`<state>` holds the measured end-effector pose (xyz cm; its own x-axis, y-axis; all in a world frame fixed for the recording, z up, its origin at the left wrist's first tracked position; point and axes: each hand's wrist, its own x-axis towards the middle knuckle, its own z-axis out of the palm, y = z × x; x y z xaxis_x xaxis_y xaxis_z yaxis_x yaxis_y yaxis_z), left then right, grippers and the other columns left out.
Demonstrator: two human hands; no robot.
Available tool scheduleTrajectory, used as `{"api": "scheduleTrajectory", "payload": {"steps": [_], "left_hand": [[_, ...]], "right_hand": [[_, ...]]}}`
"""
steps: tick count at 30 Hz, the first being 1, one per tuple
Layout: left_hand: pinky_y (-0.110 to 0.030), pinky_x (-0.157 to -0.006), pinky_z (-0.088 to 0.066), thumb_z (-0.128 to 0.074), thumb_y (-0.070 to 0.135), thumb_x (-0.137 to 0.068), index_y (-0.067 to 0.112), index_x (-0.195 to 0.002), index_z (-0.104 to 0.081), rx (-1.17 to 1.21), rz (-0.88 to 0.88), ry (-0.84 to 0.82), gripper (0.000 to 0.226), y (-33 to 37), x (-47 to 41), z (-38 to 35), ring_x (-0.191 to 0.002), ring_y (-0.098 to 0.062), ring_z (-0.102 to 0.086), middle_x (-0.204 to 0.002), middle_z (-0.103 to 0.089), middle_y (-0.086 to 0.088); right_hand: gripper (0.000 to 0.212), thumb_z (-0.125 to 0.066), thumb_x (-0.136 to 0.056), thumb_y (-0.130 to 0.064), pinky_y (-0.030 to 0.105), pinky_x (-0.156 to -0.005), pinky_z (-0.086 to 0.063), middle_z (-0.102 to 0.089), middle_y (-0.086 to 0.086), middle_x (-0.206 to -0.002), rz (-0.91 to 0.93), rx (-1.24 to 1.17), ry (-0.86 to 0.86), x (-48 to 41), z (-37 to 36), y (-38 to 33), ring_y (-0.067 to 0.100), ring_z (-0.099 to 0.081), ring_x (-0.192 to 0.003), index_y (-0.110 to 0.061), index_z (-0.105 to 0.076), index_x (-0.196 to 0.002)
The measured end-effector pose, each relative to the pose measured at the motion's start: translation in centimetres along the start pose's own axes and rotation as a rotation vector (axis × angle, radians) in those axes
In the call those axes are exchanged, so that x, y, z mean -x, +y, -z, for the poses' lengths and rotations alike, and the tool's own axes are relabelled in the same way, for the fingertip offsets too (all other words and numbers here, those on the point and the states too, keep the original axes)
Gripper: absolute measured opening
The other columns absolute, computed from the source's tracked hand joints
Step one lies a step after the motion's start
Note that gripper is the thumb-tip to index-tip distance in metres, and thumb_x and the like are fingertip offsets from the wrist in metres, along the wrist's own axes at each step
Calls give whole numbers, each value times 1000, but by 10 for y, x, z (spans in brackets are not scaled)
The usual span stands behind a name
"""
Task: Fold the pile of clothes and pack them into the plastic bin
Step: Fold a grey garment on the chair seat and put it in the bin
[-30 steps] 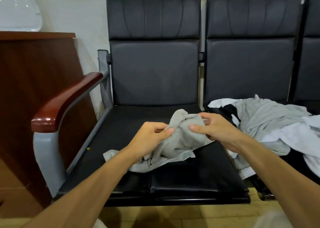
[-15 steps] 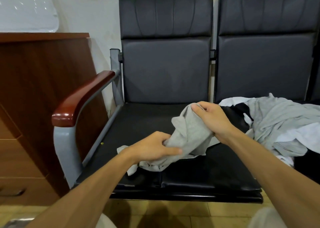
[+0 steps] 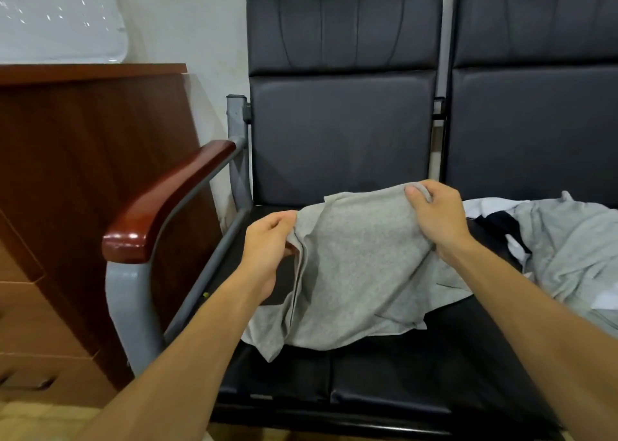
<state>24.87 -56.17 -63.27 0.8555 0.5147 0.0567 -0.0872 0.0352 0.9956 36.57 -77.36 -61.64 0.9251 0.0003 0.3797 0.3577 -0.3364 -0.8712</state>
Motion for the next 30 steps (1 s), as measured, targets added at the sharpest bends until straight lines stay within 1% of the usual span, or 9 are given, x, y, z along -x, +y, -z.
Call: {"api": "scheduleTrajectory", "payload": {"steps": [3,6,10,14,18,21,24,28,30], "left_hand": [[-28,-84,-56,-52,14,-98,20,-102,-68,2,-26,28,18,-13,-13,-4,-98,-15,-68,-108,-71,-3],[-29,-105,-41,-52,11,-97,25,-138,-48,-59,50,-22,44,-29,-22,-3,-125,-12,-50,-141,-51,1],[-28,-109,-30,-55,14,-94,30,-146,-35,-510,-36,-136,58,-40,-11,-2,-139,-14,-32,-151,-33,6],[-15,-95,-41,-59,20,-93,22,-124,-59,-798,-195,-585,31,-52,19,-11,-114,-10,-53,-123,-55,5],[-33,-104,-38,-55,46,-92,24,-130,-51,-1310,-201,-885,43,-70,24,-10,-121,-15,-46,-129,-51,3],[-36,-93,-44,-52,38,-96,20,-98,-58,-1349,-128,-758,19,-81,10,3,-109,-22,-53,-114,-59,-5],[-40,-91,-48,-50,39,-97,30,-78,-50,-1331,-100,-600,21,-83,0,16,-106,-24,-57,-107,-61,-5],[-39,-93,-47,-42,29,-98,20,-112,-56,-1475,-44,-381,21,-79,-3,25,-111,-27,-55,-124,-55,-7],[-38,-94,-47,-44,29,-97,19,-119,-54,-1507,-9,-342,26,-77,0,23,-114,-26,-55,-127,-55,-7]], "right_hand": [[14,-54,-94,-20,37,-88,-52,-66,-3,-98,5,19,-43,-5,-14,8,19,-62,-97,-18,-65,-103],[43,-63,-91,-19,30,-97,-45,-58,-4,-123,-73,19,-207,4,-24,24,15,-55,-113,-19,-50,-132],[58,-73,-85,-22,33,-98,-43,-51,8,-131,-154,254,-356,16,-20,52,23,-50,-122,-13,-45,-135],[29,-74,-82,-34,24,-75,-47,-62,-1,-89,-152,462,-468,23,4,67,20,-62,-95,-14,-60,-97],[70,-72,-76,-56,29,-107,-34,-50,-1,-134,-61,854,-791,39,25,78,18,-44,-130,-20,-52,-132],[76,-70,-79,-54,33,-117,-22,-33,-6,-151,-5,940,-877,49,35,84,16,-31,-140,-27,-39,-143],[47,-67,-84,-41,33,-108,-33,-45,-4,-137,104,1021,-767,49,42,87,19,-43,-128,-28,-52,-126],[8,-63,-88,-31,27,-87,-41,-56,0,-108,152,1043,-788,54,39,79,19,-54,-107,-27,-56,-87],[19,-63,-88,-32,25,-78,-40,-57,-4,-92,131,1004,-870,58,32,73,16,-56,-94,-30,-50,-76]]}}
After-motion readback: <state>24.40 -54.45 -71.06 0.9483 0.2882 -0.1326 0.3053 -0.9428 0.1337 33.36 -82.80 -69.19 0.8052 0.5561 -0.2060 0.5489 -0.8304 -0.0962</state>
